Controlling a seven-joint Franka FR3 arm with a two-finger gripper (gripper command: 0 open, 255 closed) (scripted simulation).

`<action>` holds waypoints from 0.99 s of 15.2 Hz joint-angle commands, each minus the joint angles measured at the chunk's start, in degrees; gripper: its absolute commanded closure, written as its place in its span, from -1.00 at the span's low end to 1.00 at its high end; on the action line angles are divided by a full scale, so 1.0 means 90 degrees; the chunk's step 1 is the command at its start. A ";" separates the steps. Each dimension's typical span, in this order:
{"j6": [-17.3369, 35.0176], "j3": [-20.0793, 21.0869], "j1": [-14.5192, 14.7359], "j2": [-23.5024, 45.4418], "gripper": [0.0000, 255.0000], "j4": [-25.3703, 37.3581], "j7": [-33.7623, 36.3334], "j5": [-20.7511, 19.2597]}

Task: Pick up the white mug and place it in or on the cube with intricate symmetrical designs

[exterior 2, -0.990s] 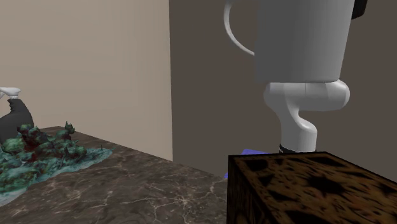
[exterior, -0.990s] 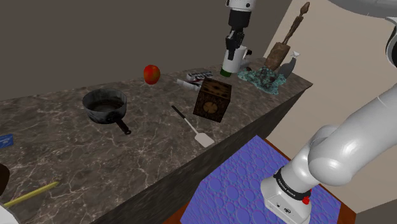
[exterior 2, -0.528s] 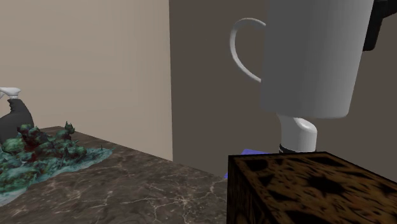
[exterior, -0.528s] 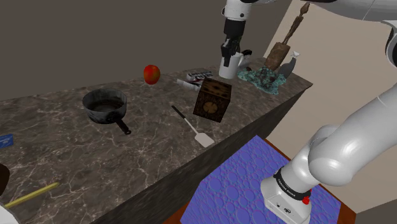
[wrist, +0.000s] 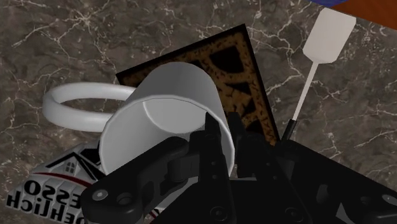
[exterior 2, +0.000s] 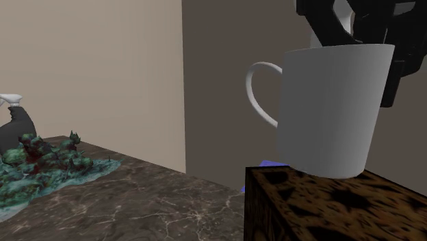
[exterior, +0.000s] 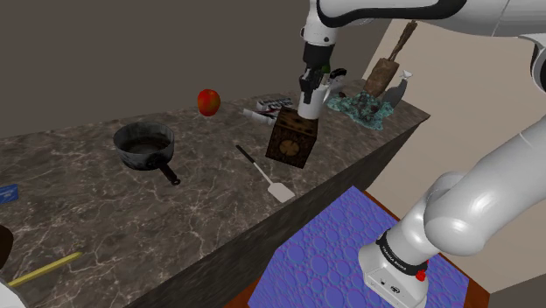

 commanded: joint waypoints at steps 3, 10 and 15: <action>0.0329 0.0001 0.0002 0.0038 1.00 -0.0288 0.0022 0.0001; 0.0329 0.0001 0.0002 0.0038 1.00 -0.0288 0.0022 0.0001; 0.0329 0.0001 0.0002 0.0039 -1.00 -0.0288 0.0022 0.0001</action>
